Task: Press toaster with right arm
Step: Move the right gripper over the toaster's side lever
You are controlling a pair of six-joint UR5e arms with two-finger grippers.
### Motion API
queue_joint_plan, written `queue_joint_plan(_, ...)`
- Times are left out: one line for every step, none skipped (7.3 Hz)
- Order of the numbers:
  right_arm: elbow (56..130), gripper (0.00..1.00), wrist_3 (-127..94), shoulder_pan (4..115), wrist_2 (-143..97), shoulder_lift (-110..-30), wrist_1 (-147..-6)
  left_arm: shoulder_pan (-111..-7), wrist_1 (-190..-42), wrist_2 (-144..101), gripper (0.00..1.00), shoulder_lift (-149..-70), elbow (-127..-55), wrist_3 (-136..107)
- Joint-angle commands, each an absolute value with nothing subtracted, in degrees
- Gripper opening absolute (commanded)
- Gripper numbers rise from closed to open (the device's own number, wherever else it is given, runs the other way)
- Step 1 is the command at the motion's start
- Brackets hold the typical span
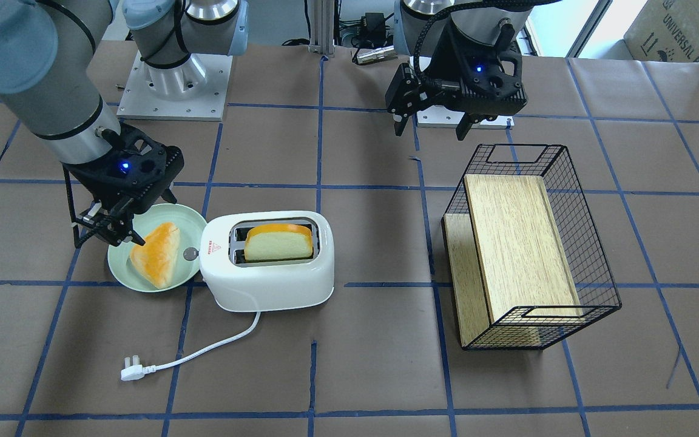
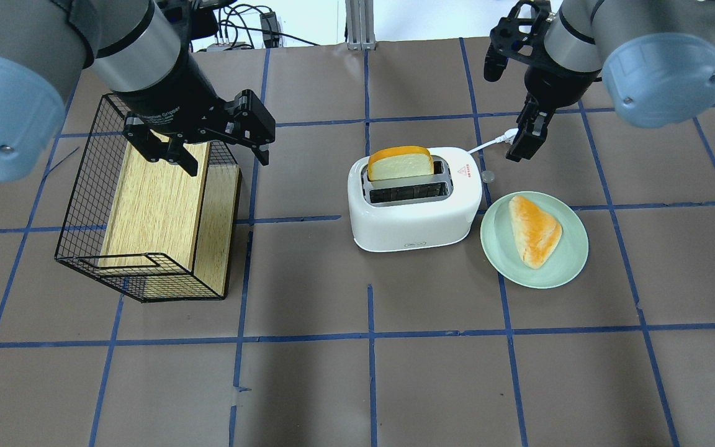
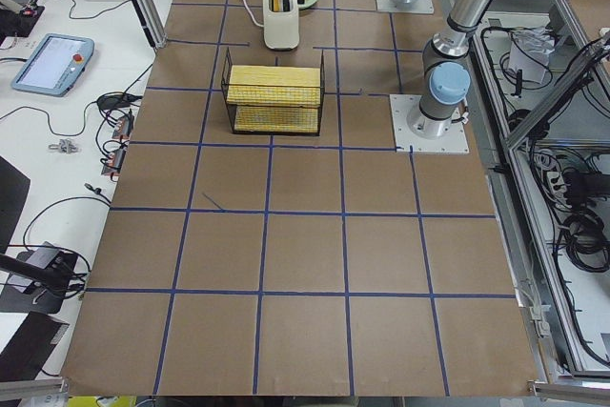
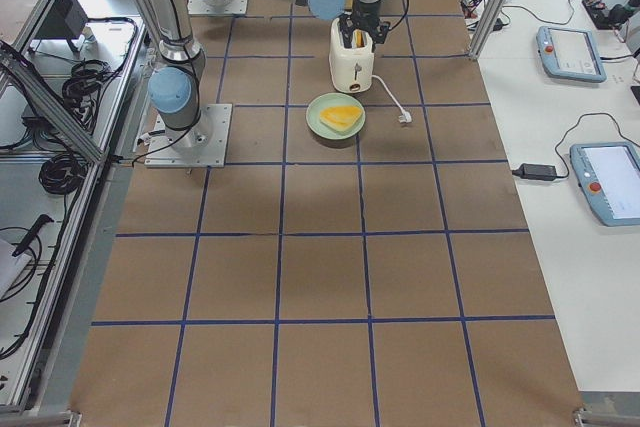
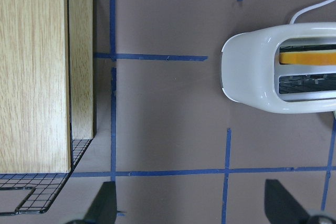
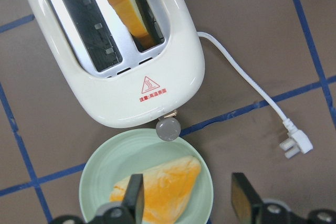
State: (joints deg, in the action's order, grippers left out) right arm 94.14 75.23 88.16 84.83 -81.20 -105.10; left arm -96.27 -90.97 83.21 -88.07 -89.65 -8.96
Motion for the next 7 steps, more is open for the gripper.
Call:
queue_joint_plan(99.28, 0.38, 87.84, 88.15, 84.64, -80.42, -113.6, -96.24, -90.97, 83.23, 1.0, -88.07, -89.65, -8.96)
queue_joint_plan(102.1, 0.29, 90.85, 88.15, 84.46, -80.25, -118.17, -96.33, -90.97, 83.23, 1.0, -88.07, -89.65, -8.96)
queue_joint_plan(103.61, 0.22, 91.57, 88.15, 84.2, -80.24, -120.91, -96.24, -90.97, 83.23, 1.0, -88.07, -89.65, -8.96)
queue_joint_plan(103.97, 0.15, 92.19, 88.24, 84.11, -80.24, -120.76, -96.33, -90.97, 83.23, 1.0, -88.07, -89.65, -8.96)
queue_joint_plan(103.97, 0.1, 93.15, 88.24, 84.2, -80.24, -120.33, -96.24, -90.97, 83.23, 1.0, -88.07, -89.65, -8.96)
queue_joint_plan(103.97, 0.1, 93.6, 88.24, 84.11, -80.24, -120.24, -96.33, -90.97, 83.15, 1.0, -88.07, -89.65, -8.96)
queue_joint_plan(104.06, 0.09, 93.86, 88.24, 84.02, -80.24, -120.15, -96.33, -90.97, 83.14, 1.0, -88.07, -89.65, -8.96)
